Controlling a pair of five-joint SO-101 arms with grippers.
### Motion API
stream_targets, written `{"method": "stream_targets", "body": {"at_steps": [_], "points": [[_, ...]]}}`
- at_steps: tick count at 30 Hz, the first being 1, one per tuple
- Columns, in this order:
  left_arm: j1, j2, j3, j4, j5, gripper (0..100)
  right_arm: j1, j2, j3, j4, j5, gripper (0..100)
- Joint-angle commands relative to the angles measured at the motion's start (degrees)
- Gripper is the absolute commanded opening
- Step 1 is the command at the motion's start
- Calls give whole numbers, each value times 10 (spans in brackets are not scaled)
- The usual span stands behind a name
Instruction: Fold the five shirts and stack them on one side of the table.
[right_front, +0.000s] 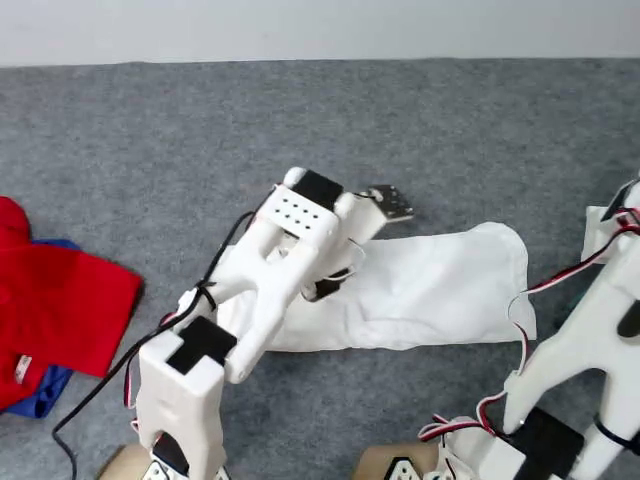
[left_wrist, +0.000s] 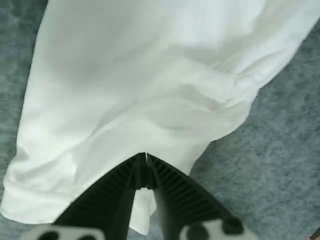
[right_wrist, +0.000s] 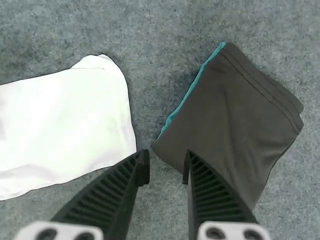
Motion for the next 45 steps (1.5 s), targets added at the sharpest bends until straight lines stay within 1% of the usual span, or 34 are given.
{"method": "stream_targets", "body": {"at_steps": [1, 5, 10, 12, 16, 19, 21, 25, 30, 33, 36, 38, 41, 44, 45], "points": [[37, -25, -19, 12, 19, 8, 4, -30, -4, 22, 4, 127], [67, 21, -19, -13, 28, 8, 5, -31, -4, 22, 4, 126], [55, 100, -21, -67, 33, 8, 7, -43, -4, 23, 4, 126], [55, 125, -23, -75, 34, 8, 5, -52, -4, 23, 4, 126], [56, 114, -52, -38, 35, 8, 5, -58, -4, 23, 5, 126], [49, 74, -82, 6, 35, 8, 7, -58, -4, 23, 5, 126], [44, 36, -87, 18, 36, 8, 7, -59, -4, 23, 5, 126], [11, -51, -45, 18, 36, 8, 7, -59, -4, 23, 5, 126], [-63, -119, 56, 15, 31, 8, 5, -58, -4, 23, 5, 128], [-115, -131, 104, -12, 27, 8, 4, -55, 11, 22, 4, 128], [-154, -121, 154, -69, 7, 8, -5, -56, 47, 22, 4, 127], [-166, -103, 180, -107, 4, 8, -14, -58, 73, 22, 4, 127], [-169, -66, 196, -136, 2, 8, -29, -58, 105, 19, 4, 126], [-166, -37, 189, -133, 4, 8, -42, -55, 127, 18, 4, 127], [-164, -41, 179, -115, 4, 8, -44, -54, 130, 18, 4, 128]]}}
